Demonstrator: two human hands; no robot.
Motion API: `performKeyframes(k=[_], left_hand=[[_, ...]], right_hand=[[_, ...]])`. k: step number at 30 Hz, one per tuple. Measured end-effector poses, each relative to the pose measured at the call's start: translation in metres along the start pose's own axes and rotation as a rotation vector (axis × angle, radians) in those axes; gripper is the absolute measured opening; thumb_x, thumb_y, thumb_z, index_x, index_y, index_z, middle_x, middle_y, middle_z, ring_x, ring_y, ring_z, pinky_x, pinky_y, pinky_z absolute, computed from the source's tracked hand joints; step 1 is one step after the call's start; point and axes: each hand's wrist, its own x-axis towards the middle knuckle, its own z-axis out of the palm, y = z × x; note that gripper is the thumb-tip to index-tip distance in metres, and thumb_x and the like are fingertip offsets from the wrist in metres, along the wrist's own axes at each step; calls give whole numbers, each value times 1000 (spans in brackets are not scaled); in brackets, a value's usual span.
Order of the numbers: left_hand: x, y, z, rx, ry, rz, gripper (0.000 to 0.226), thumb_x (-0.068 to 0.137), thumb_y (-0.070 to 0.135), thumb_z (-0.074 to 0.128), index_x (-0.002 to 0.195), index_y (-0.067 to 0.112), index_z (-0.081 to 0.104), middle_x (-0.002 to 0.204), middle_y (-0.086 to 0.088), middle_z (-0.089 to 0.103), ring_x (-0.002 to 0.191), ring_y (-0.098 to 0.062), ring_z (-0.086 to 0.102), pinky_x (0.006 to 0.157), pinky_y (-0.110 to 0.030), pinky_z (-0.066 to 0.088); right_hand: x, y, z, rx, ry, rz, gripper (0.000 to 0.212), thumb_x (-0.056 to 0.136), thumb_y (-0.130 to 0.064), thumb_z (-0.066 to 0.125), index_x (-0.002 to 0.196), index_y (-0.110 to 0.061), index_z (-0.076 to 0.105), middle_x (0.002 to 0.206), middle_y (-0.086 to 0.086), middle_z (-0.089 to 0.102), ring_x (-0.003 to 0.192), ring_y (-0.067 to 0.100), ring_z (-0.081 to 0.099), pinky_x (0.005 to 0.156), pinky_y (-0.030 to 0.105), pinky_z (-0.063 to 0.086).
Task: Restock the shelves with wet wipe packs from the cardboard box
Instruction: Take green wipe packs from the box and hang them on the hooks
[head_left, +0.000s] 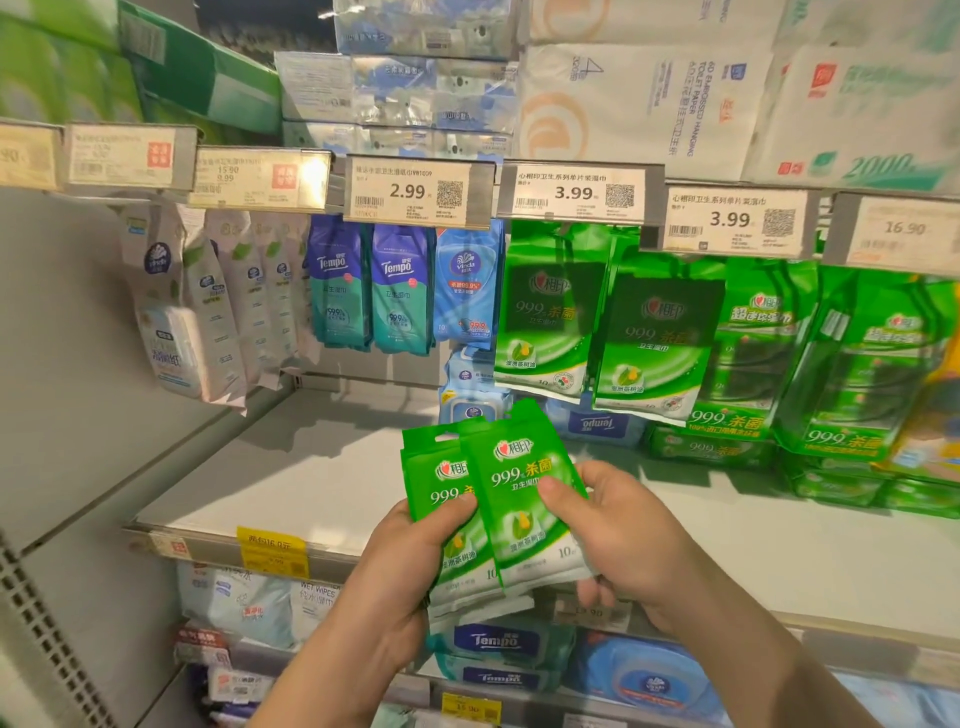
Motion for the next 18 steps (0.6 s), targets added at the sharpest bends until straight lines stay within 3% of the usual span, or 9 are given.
performKeyframes(k=[3, 6, 8, 10, 12, 15, 18], left_hand=[[0, 2, 2, -34, -10, -11, 19, 96, 5, 63, 114, 2, 68, 98, -22, 78, 74, -32, 78, 52, -34, 60], [1, 4, 0, -55, -13, -1, 20, 96, 5, 63, 115, 2, 68, 99, -23, 77, 73, -32, 78, 53, -36, 61], [2, 4, -1, -61, -8, 6, 21, 95, 6, 65, 116, 3, 67, 98, -22, 78, 73, -31, 78, 54, -36, 61], [1, 5, -3, -68, -2, 12, 20, 95, 6, 65, 115, 3, 68, 97, -22, 78, 72, -31, 78, 53, -35, 61], [0, 6, -5, -79, -3, 9, 21, 95, 5, 65, 115, 2, 68, 97, -22, 78, 73, -32, 78, 52, -35, 61], [-1, 6, -8, -89, -3, 4, 23, 94, 4, 65, 116, 1, 68, 98, -23, 78, 75, -34, 78, 53, -37, 61], [0, 5, -12, -78, -7, 8, 27, 93, 7, 67, 119, 3, 67, 103, -22, 77, 85, -37, 77, 69, -44, 64]], right_hand=[[-4, -11, -6, -160, 134, -163, 38, 99, -54, 55, 123, -24, 56, 74, -1, 58, 37, 17, 56, 43, 26, 42], [-11, -27, -11, -104, 206, -342, 25, 99, -46, 58, 108, -23, 60, 59, -3, 58, 38, 14, 52, 43, 38, 49], [-14, -38, -14, -66, 255, -434, 17, 98, -42, 60, 101, -25, 61, 62, -11, 63, 41, 3, 51, 46, 37, 45], [-15, -47, -18, -37, 297, -504, 15, 97, -42, 61, 99, -27, 61, 71, -18, 67, 49, -2, 56, 58, 28, 42], [-14, -54, -20, -2, 322, -547, 15, 96, -44, 61, 96, -29, 61, 78, -14, 70, 53, -1, 58, 64, 28, 42], [-13, -64, -21, 28, 364, -570, 11, 97, -42, 60, 95, -32, 60, 78, -10, 71, 50, 6, 55, 55, 38, 49], [-13, -73, -20, 94, 379, -567, 11, 100, -38, 59, 98, -27, 58, 66, -6, 64, 42, 15, 50, 40, 46, 50]])
